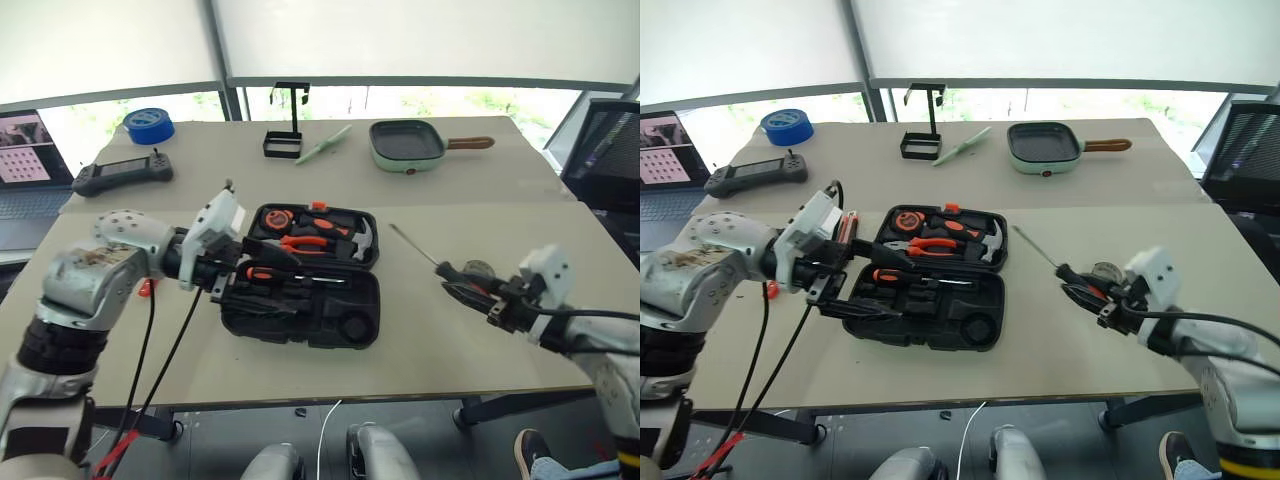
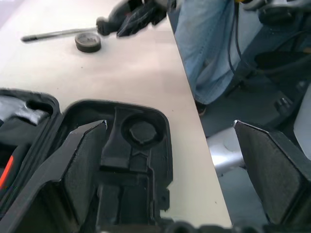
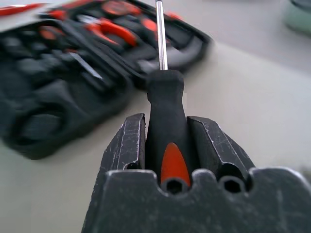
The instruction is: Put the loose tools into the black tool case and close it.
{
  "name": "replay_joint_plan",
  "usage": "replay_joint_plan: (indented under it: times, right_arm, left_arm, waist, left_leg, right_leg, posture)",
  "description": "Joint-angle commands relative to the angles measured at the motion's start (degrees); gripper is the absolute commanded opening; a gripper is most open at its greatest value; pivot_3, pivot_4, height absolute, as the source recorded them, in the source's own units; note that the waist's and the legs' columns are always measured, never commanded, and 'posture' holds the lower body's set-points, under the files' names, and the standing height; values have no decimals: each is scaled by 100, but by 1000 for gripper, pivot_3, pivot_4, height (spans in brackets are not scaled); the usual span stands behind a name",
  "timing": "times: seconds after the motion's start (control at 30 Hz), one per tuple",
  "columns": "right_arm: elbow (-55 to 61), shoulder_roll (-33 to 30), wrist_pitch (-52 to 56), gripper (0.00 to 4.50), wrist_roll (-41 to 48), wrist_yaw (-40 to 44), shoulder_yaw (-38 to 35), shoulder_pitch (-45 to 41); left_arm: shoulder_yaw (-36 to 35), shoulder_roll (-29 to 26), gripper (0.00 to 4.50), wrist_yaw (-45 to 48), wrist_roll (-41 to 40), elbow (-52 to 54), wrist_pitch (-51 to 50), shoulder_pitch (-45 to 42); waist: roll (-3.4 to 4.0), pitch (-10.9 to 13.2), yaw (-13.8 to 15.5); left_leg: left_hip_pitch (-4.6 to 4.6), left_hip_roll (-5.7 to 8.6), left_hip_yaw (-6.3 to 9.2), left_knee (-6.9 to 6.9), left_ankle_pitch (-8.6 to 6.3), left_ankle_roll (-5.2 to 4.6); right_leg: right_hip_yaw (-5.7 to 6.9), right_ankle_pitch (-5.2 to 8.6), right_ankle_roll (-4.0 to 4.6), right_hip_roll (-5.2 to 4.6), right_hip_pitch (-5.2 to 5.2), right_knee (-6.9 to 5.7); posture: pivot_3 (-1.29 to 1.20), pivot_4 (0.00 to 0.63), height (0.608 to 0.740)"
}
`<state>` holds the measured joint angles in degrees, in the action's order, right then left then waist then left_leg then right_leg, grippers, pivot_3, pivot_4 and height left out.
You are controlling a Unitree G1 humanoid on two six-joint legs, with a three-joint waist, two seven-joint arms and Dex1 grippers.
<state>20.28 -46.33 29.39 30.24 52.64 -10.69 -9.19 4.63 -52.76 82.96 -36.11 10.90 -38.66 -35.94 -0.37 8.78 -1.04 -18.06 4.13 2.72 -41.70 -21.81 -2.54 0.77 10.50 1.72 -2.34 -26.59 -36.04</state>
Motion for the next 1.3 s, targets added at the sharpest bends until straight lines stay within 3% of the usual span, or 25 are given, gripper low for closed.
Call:
replay_joint_plan:
  times: [0.03,0.17,0.33,0.67,1.0,1.07,1.1,1.27,1.3]
  right_arm:
    - [-294,-1,-483,1040,-524,703,1088,-1025]
    - [-1083,529,-587,1040,-1091,908,2092,-2257]
    - [-2007,1267,-890,1040,-1786,886,2864,-3096]
    - [-1945,1493,-477,1040,-2149,759,3094,-2855]
    - [-2202,1699,-507,1040,-2338,526,3065,-2790]
    - [-2169,1743,-453,2050,-2291,513,3008,-2789]
    - [-2124,1773,-456,2176,-2275,465,2957,-2794]
    - [-1694,1976,106,3864,-1870,247,2557,-3011]
    - [-1645,2011,244,3864,-1788,246,2508,-3050]
  left_arm:
    - [-316,-320,4500,202,10,-64,140,172]
    - [-744,-613,4500,82,-185,105,-56,542]
    - [-1336,-796,4500,-287,-419,587,-288,1162]
    - [-1557,-647,4500,-910,-471,642,-287,1158]
    - [-1232,-563,4500,-869,-380,340,-132,806]
    - [-1183,-547,4500,-866,-381,331,-133,753]
    - [-1172,-547,4500,-861,-379,326,-131,746]
    - [-1127,-563,4500,-821,-366,279,-97,756]
    - [-1117,-564,4500,-812,-365,271,-96,757]
  waist:
    - [-3,2,-5]
    - [-9,5,26]
    - [-10,6,67]
    - [-9,5,32]
    - [-9,5,16]
    - [-9,5,13]
    - [-9,5,12]
    - [-9,5,4]
    - [-9,5,4]
  left_leg:
    - [2,0,1,0,0,0]
    - [-11,1,1,-3,0,-1]
    - [-48,6,7,-6,0,0]
    - [-59,16,14,-16,5,9]
    - [-55,15,14,-16,6,11]
    - [-56,15,14,-17,6,11]
    - [-55,15,13,-16,6,11]
    - [-56,15,14,-16,6,11]
    - [-56,15,14,-16,6,11]
  right_leg:
    - [1,0,0,0,0,0]
    - [3,0,1,-4,-11,1]
    - [20,-1,1,-12,-55,-3]
    - [54,-2,5,-23,-57,-1]
    - [47,-2,7,-22,-58,-6]
    - [47,-2,8,-22,-57,-7]
    - [46,-2,8,-22,-57,-6]
    - [48,-2,8,-21,-59,-6]
    - [48,-2,8,-21,-59,-6]
  posture:
    - [0,150,740]
    - [0,150,740]
    - [0,150,740]
    - [0,150,740]
    - [0,150,740]
    - [0,150,740]
    - [0,150,740]
    - [0,150,740]
    - [0,150,740]
